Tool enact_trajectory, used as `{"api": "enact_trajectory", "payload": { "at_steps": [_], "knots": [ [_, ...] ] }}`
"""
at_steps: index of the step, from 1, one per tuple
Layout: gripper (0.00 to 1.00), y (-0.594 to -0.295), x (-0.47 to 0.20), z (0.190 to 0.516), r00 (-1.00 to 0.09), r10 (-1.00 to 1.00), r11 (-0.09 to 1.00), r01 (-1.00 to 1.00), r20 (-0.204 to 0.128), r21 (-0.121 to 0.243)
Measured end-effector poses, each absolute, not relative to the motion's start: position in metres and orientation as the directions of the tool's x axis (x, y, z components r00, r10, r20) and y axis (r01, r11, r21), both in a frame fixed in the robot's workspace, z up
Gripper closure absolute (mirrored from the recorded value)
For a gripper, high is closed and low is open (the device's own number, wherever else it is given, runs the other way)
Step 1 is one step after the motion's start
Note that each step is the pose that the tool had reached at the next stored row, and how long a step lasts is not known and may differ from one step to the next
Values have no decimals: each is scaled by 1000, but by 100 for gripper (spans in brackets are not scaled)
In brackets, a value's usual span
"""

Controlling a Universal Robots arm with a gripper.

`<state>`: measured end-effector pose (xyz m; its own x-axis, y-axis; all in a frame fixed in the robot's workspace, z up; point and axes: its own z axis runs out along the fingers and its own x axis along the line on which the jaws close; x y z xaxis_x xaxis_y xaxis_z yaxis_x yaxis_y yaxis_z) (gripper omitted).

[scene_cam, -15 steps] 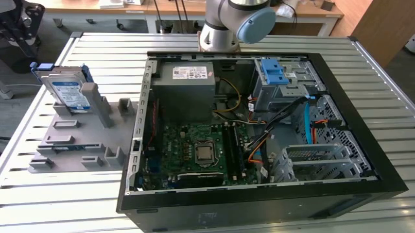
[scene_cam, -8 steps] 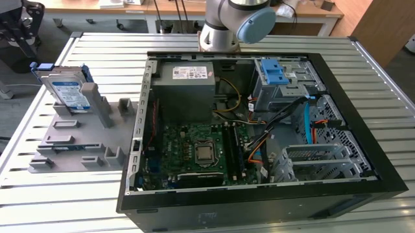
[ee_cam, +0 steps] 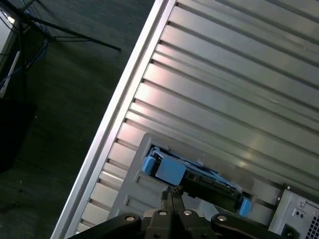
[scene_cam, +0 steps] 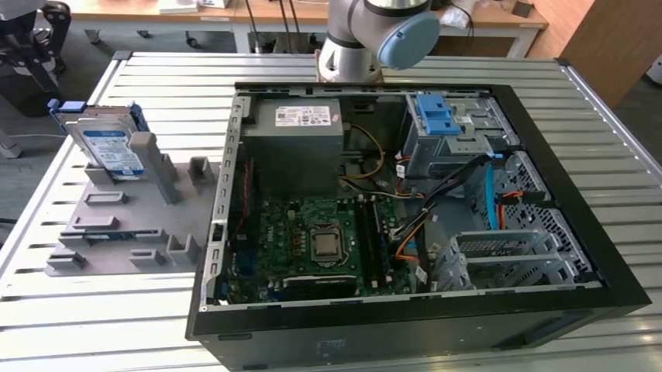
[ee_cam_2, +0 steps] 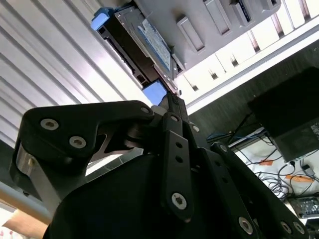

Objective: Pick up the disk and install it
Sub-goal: 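Pick up the disk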

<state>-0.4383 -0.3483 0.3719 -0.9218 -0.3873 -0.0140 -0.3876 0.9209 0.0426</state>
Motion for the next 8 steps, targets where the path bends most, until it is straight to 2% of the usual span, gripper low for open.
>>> {"api": "enact_trajectory", "payload": {
  "at_steps": [8],
  "knots": [
    [89, -348, -438, 372, -869, -495, 868, -495, -15, 42]
  ]
}}
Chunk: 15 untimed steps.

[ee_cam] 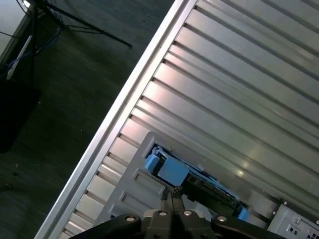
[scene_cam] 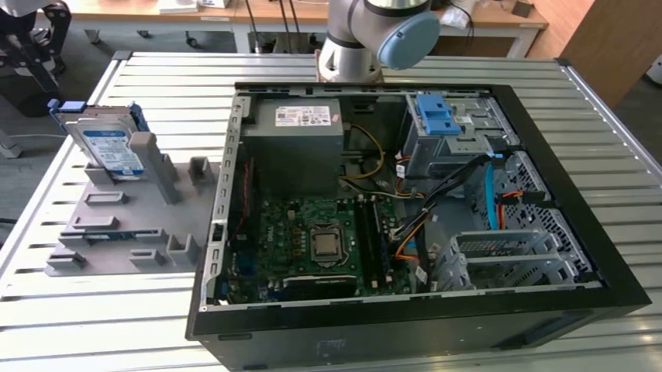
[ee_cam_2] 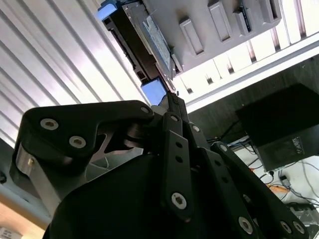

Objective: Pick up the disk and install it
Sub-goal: 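Pick up the disk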

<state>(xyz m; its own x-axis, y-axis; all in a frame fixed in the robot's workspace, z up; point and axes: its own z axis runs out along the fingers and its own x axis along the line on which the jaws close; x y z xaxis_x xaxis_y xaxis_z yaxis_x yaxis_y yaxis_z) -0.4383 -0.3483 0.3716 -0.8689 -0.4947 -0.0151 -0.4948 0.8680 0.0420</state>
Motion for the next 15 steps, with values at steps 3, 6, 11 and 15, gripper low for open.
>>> {"api": "enact_trajectory", "payload": {
  "at_steps": [3, 6, 11, 15],
  "knots": [
    [89, -348, -438, 372, -845, -534, 844, -534, -15, 42],
    [89, -348, -438, 371, -821, -571, 820, -571, -15, 42],
    [89, -348, -438, 371, -777, -629, 776, -629, -16, 41],
    [89, -348, -438, 371, -741, -672, 740, -672, -17, 41]
  ]
}}
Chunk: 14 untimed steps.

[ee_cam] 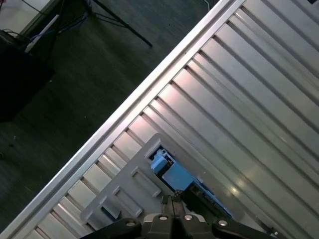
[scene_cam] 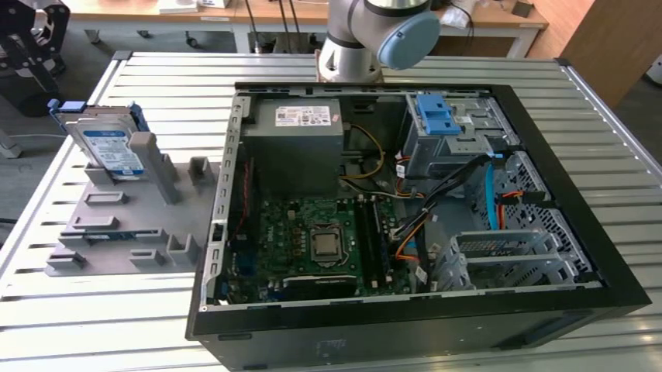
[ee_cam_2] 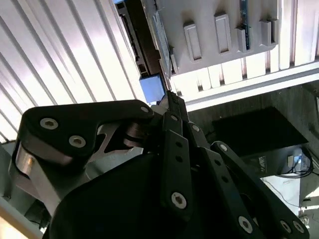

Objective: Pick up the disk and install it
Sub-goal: 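Pick up the disk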

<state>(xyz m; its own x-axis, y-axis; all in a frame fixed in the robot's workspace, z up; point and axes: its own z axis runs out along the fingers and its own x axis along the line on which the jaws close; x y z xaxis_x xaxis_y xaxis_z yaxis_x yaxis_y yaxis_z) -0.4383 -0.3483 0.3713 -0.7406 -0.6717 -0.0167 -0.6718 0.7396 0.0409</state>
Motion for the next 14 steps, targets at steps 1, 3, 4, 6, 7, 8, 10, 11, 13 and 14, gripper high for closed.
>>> {"api": "enact_trajectory", "payload": {
  "at_steps": [1, 3, 4, 6, 7, 8, 10, 11, 13, 14],
  "knots": [
    [89, -348, -438, 371, -734, -679, 733, -679, -17, 40],
    [89, -348, -438, 371, -720, -694, 719, -694, -18, 39],
    [89, -348, -438, 371, -712, -702, 711, -702, -19, 39],
    [89, -348, -438, 371, -696, -718, 695, -718, -20, 37],
    [89, -348, -438, 371, -688, -726, 687, -726, -21, 36],
    [89, -348, -438, 371, -679, -734, 678, -734, -22, 35],
    [89, -348, -438, 371, -661, -750, 660, -750, -24, 33],
    [89, -348, -438, 371, -651, -758, 651, -759, -26, 32],
    [89, -348, -438, 371, -633, -774, 632, -774, -29, 29],
    [89, -348, -438, 371, -623, -781, 623, -782, -31, 27]
  ]
}}
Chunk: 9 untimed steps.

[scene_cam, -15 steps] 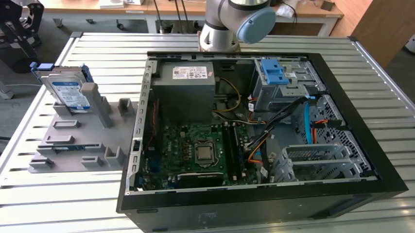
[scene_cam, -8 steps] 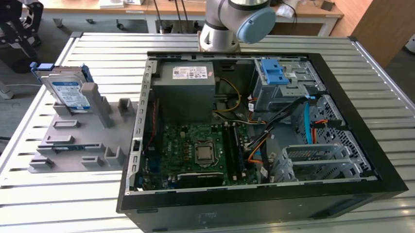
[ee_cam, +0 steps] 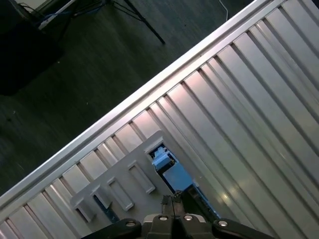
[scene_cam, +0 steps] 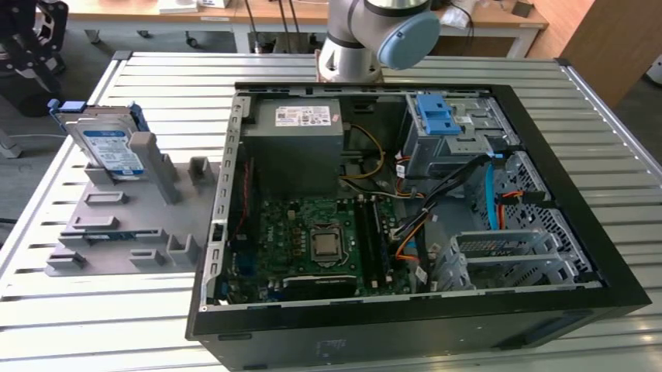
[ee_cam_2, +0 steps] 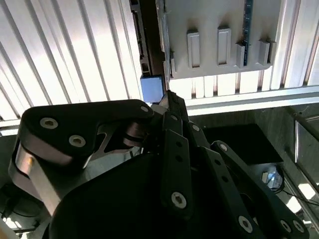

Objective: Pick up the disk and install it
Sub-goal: 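Pick up the disk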

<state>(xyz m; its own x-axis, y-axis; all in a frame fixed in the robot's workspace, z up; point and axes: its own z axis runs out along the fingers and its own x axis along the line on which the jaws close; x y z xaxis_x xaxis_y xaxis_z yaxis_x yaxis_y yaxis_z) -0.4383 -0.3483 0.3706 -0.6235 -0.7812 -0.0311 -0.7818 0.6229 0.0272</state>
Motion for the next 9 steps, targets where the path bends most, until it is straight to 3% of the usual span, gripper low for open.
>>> {"api": "enact_trajectory", "payload": {
  "at_steps": [9],
  "knots": [
    [89, -348, -438, 370, -520, -853, 520, -854, -43, 14]
  ]
}}
